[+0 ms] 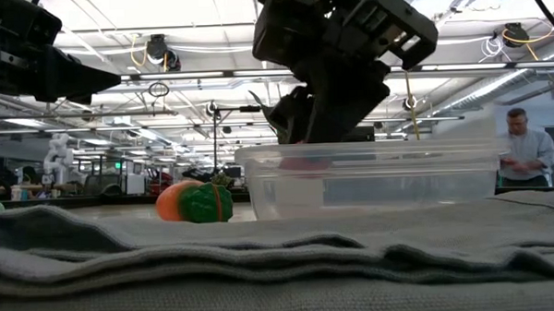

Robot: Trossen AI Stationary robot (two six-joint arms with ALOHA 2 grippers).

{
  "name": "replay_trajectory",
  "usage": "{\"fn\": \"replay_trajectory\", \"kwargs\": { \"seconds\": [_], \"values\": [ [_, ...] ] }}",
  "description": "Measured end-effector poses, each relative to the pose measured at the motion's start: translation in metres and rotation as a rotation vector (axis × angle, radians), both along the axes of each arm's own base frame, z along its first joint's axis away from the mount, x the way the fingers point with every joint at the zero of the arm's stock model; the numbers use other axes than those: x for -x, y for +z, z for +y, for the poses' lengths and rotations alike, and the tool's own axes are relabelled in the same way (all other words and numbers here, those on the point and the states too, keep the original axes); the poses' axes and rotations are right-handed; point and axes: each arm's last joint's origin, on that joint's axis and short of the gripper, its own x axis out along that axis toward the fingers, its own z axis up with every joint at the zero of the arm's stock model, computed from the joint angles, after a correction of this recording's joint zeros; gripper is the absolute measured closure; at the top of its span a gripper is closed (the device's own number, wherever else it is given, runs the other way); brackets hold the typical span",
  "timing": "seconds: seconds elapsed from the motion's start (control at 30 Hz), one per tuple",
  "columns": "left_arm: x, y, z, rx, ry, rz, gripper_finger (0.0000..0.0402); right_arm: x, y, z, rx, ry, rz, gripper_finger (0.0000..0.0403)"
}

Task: Pick and placing Produce into tupperware
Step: Put the red strawberry into the container

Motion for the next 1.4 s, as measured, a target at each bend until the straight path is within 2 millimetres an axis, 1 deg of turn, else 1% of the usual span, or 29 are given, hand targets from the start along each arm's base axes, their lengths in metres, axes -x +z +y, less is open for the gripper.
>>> {"fn": "replay_trajectory", "kwargs": {
  "seconds": [0.2, 0.4, 0.7, 0.93, 1.4],
  "values": [
    [0.0, 0.0, 0.0, 0.001, 0.0, 0.0, 0.0392, 0.0, -0.001, 0.0, -0.005, -0.008, 0.0, 0.0268],
    [0.0, 0.0, 0.0, 0.018, 0.0, 0.0, 0.0392, 0.006, -0.013, -0.001, -0.015, -0.034, 0.003, 0.0268],
    [0.0, 0.0, 0.0, 0.021, 0.0, -0.001, 0.0392, 0.01, -0.021, -0.001, -0.004, -0.025, 0.003, 0.0268],
    [0.0, 0.0, 0.0, 0.02, 0.0, -0.001, 0.0392, 0.011, -0.022, -0.002, 0.005, -0.014, 0.0, 0.0266],
    [0.0, 0.0, 0.0, 0.02, 0.0, -0.001, 0.0392, 0.009, -0.021, -0.001, -0.03, -0.051, -0.008, 0.0222]
  ]
}}
